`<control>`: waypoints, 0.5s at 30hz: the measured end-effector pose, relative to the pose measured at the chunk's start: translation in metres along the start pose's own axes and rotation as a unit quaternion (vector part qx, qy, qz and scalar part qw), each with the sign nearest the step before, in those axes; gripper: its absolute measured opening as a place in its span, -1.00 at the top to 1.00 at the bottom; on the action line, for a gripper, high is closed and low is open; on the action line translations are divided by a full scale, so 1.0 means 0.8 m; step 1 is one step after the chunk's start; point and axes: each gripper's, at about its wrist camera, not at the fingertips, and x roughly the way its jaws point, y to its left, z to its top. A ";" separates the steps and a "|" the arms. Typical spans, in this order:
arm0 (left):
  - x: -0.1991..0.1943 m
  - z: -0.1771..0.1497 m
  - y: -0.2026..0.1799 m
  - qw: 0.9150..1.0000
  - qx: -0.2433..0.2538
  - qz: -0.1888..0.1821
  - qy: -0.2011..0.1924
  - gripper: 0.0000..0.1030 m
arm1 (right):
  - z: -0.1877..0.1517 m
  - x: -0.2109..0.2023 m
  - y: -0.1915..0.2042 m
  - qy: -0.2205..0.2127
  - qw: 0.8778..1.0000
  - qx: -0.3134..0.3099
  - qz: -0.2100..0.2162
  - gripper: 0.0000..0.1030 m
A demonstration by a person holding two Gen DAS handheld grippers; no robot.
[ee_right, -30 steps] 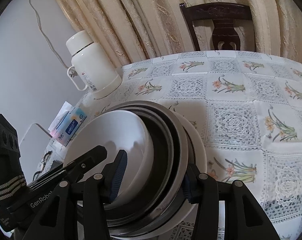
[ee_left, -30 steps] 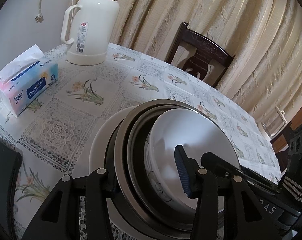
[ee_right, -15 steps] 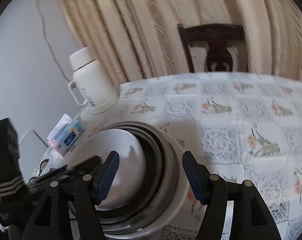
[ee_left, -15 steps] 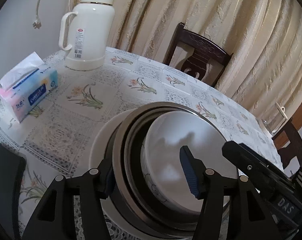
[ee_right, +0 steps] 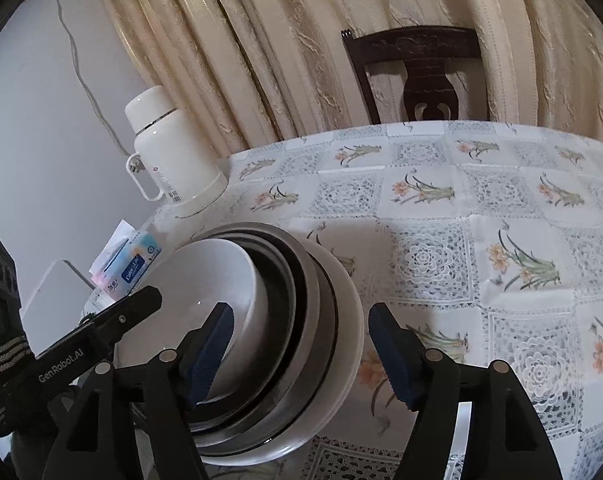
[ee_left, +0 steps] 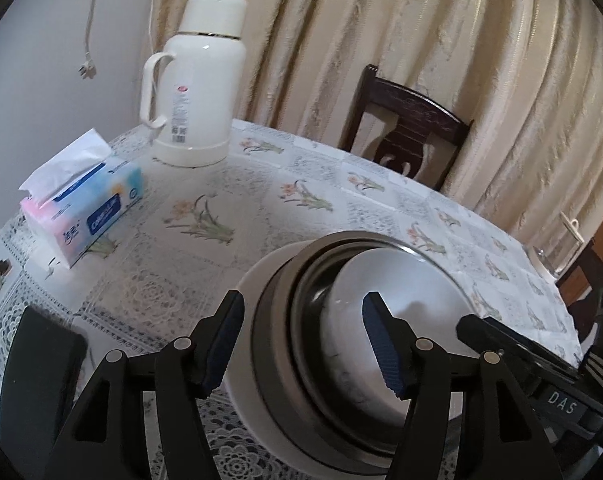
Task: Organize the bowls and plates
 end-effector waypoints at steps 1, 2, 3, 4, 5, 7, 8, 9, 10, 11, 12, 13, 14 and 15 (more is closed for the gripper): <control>0.001 -0.001 0.000 1.000 0.001 0.002 0.002 -0.21 | 0.000 -0.001 -0.002 0.001 1.000 0.006 0.005 -0.44; 0.003 -0.002 0.001 1.000 0.002 0.004 0.004 -0.21 | -0.001 -0.003 -0.003 -0.001 1.000 0.007 0.008 -0.44; 0.003 -0.003 0.001 1.000 0.001 0.003 0.004 -0.22 | -0.001 -0.006 -0.003 -0.004 1.000 0.006 0.009 -0.44; 0.002 -0.004 0.000 1.000 -0.001 0.003 0.004 -0.22 | -0.001 -0.010 -0.004 -0.008 1.000 0.005 0.010 -0.44; 0.000 -0.004 0.000 1.000 0.000 0.002 0.004 -0.22 | -0.002 -0.014 -0.004 -0.010 1.000 0.006 0.013 -0.44; -0.007 -0.006 -0.003 1.000 0.004 0.001 0.000 -0.22 | -0.003 -0.023 -0.008 -0.017 1.000 0.009 0.017 -0.45; -0.011 -0.007 -0.004 1.000 0.006 0.000 -0.002 -0.22 | -0.004 -0.026 -0.009 -0.019 1.000 0.011 0.019 -0.47; -0.016 -0.009 -0.006 1.000 0.007 -0.002 -0.004 -0.23 | -0.004 -0.030 -0.012 -0.021 0.999 0.014 0.020 -0.47; -0.020 -0.010 -0.006 1.000 0.008 -0.004 -0.005 -0.25 | -0.005 -0.034 -0.015 -0.024 0.999 0.018 0.021 -0.48; -0.025 -0.012 -0.006 1.000 0.007 -0.005 -0.008 -0.31 | -0.007 -0.038 -0.018 -0.026 0.999 0.023 0.023 -0.49; -0.031 -0.015 -0.007 1.000 0.007 -0.004 -0.011 -0.34 | -0.009 -0.041 -0.021 -0.027 0.999 0.027 0.024 -0.49; -0.034 -0.016 -0.007 1.000 0.008 -0.003 -0.013 -0.35 | -0.013 -0.044 -0.024 -0.028 0.999 0.031 0.025 -0.50; -0.039 -0.019 -0.008 1.000 0.009 -0.001 -0.014 -0.36 | -0.015 -0.046 -0.026 -0.028 0.999 0.033 0.025 -0.51; -0.043 -0.022 -0.008 1.000 0.011 0.000 -0.015 -0.37 | -0.018 -0.049 -0.028 -0.028 0.999 0.035 0.025 -0.52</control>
